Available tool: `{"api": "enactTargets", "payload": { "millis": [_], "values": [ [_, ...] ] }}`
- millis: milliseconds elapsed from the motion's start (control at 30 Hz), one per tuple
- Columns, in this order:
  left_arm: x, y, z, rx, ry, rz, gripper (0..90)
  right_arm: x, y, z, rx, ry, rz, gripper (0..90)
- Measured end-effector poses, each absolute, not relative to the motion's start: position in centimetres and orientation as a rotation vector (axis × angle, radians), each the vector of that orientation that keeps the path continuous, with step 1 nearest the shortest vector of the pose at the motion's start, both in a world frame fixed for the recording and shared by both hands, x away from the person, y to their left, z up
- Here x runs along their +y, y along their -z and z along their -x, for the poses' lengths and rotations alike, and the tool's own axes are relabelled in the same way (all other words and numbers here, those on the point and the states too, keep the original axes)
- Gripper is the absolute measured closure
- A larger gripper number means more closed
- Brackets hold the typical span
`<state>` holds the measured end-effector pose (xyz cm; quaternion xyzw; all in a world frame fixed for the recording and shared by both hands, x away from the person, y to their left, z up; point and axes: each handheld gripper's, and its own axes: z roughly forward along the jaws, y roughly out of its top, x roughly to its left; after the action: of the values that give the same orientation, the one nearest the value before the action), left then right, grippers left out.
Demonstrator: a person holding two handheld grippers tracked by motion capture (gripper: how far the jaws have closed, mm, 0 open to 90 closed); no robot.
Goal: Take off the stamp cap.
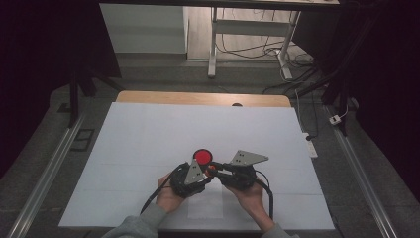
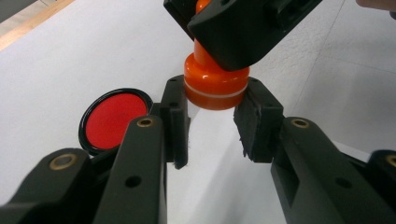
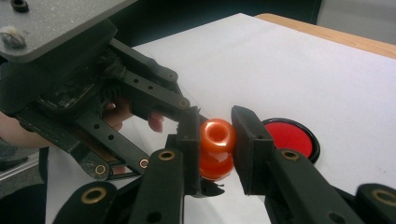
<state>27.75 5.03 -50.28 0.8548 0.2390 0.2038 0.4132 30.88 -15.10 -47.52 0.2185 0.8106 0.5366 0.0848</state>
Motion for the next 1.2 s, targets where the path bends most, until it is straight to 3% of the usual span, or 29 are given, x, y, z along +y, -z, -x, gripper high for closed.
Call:
{"api": "enactTargets", "payload": {
  "millis": [367,500,567,600,1200],
  "values": [
    [5.0,50.3,-27.8,0.605,-0.516,-2.146,65.9,-15.1,47.6,-30.8,2.41,-1.605,-0.664,72.8],
    [5.0,51.2,-28.0,0.627,-0.552,-2.235,65.9,-15.5,47.3,-30.6,2.315,-1.613,-0.684,72.9],
    [6.0,51.1,-27.9,0.685,-0.438,-2.064,65.9,-17.1,46.1,-31.1,2.257,-1.685,-0.732,73.0],
    [5.6,49.5,-27.3,0.62,-0.568,-2.082,65.9,-18.5,45.3,-31.3,2.219,-1.69,-0.738,72.9],
    [8.5,49.2,-27.5,0.669,-0.516,-2.071,65.8,-19.3,45.4,-31.7,2.222,-1.682,-0.754,72.8]
  ]
}}
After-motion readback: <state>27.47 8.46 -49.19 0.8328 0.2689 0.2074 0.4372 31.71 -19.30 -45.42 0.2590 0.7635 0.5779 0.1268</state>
